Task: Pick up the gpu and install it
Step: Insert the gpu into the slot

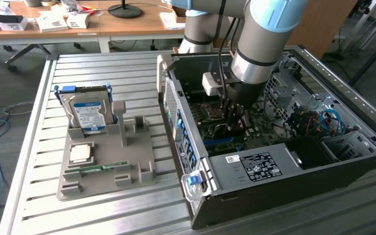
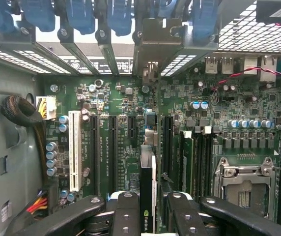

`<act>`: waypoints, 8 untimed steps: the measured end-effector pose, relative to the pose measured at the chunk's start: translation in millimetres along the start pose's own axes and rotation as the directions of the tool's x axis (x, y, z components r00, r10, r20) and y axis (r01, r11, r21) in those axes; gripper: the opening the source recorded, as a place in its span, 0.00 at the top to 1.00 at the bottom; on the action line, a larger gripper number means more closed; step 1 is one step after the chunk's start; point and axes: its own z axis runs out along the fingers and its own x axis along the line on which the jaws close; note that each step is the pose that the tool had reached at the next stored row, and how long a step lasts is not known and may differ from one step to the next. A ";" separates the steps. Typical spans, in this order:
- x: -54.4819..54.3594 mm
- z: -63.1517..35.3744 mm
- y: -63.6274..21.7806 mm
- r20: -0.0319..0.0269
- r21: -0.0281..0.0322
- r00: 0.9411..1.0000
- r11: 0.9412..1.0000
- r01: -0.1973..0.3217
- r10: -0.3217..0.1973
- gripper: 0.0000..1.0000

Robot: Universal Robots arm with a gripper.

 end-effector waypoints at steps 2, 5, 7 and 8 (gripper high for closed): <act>-0.2 0.3 0.0 0.000 0.000 1.000 1.000 -0.001 0.001 0.74; -0.6 0.6 0.0 0.000 0.000 1.000 1.000 -0.002 0.002 0.74; -0.9 0.8 0.0 0.000 0.000 1.000 1.000 -0.002 0.002 0.74; -0.9 0.9 0.1 0.000 0.000 1.000 1.000 -0.002 0.002 0.74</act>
